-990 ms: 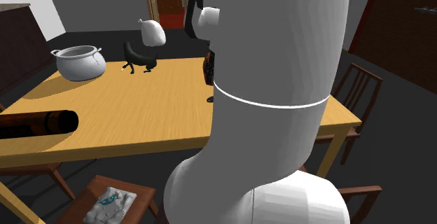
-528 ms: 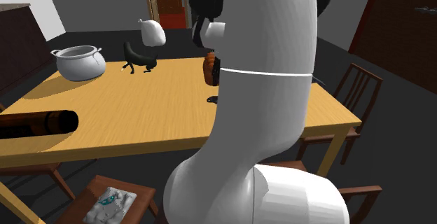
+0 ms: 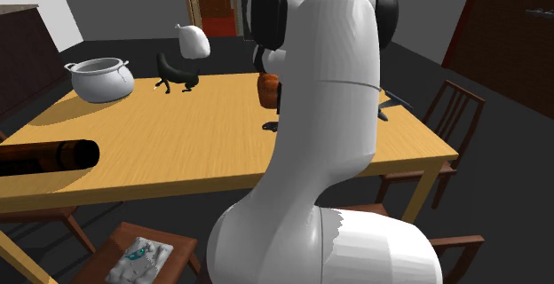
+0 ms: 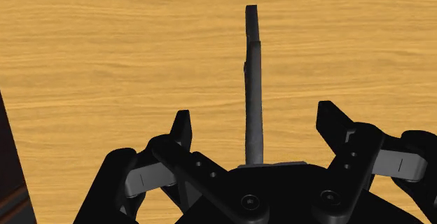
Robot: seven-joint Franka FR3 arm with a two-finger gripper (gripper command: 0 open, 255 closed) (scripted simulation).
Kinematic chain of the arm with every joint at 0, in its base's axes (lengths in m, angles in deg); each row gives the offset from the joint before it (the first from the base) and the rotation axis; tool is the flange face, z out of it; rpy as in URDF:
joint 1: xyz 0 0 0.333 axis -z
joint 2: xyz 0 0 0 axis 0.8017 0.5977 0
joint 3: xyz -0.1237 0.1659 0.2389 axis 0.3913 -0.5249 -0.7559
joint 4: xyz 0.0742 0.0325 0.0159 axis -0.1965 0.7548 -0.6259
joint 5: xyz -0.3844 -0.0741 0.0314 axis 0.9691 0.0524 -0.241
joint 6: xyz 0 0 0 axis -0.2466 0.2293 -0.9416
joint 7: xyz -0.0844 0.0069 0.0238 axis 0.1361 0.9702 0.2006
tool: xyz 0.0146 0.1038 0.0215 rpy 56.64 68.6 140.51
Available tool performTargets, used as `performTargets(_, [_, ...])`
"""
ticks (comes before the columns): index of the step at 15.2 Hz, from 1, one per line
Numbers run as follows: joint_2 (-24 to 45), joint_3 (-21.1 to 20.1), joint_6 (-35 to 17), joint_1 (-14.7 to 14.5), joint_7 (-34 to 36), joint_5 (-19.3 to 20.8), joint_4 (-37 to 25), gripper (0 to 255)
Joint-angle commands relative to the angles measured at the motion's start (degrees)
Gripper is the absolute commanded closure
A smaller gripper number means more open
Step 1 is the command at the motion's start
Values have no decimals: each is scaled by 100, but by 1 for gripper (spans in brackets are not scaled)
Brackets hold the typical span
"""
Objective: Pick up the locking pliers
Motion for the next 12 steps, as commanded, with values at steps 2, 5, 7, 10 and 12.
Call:
performTargets(2, [208,15,-139,-11,-3,9,-71,0])
performTargets(5, [335,20,-272,-16,-20,11,-64,0])
performTargets(7, [336,20,-271,-16,-20,11,-66,0])
performTargets(10, [336,19,-275,-17,-20,11,-62,255])
performTargets(12, [336,19,-275,-17,-20,11,-62,255])
